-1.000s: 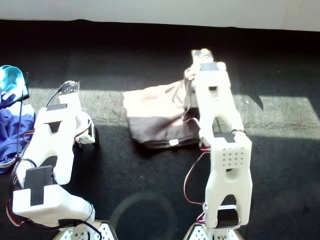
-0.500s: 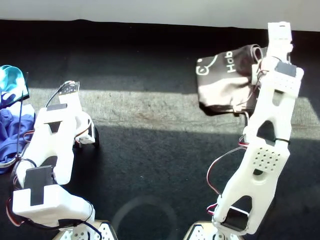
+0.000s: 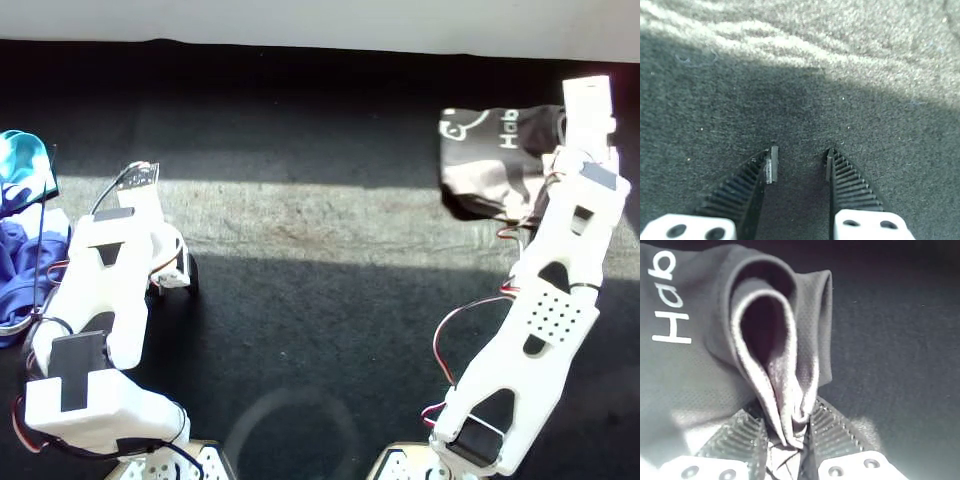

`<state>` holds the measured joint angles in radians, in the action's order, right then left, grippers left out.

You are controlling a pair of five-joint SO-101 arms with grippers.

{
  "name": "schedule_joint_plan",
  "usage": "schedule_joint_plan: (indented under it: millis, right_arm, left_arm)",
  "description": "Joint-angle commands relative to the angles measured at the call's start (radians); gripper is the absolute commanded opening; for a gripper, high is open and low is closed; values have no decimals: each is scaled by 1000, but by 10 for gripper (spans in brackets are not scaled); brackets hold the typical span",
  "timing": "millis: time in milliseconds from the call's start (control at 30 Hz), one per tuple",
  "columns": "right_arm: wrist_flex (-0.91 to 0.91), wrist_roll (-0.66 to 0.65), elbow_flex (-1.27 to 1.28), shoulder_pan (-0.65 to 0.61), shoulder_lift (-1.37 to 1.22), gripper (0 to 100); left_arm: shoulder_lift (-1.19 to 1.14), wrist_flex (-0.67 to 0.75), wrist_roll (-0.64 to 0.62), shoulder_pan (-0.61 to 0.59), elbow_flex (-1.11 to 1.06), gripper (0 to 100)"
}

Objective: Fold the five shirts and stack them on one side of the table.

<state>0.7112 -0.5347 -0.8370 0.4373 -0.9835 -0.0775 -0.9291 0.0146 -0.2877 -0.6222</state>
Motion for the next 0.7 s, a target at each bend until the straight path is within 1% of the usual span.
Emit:
schedule_joint_plan:
  millis: [0, 133, 167, 233, 300, 333, 500, 600, 667]
  right_arm:
    - [-35, -12, -50, 5, 16, 5]
    - [-30, -11, -50, -18, 24, 9]
    - [-28, -9, -50, -19, 25, 22]
    - [19, -9, -58, -21, 27, 96]
    - [104, -8, -116, -19, 25, 184]
    - [148, -8, -154, -19, 25, 201]
    - [269, -5, -380, -22, 25, 190]
    - [337, 80, -527, -22, 25, 191]
    - [440, 130, -622, -22, 25, 194]
  left_arm:
    - [-1, 31, 0, 5, -2, 168]
    - [-1, 31, 0, 21, -7, 168]
    - [-1, 32, 0, 21, -8, 168]
    - [-1, 32, 0, 21, -10, 168]
    - [-1, 32, 0, 21, -10, 168]
    - [-1, 32, 0, 21, -10, 168]
    - [-1, 32, 0, 21, -10, 168]
    - [-1, 32, 0, 21, -10, 168]
    - [-1, 32, 0, 21, -10, 168]
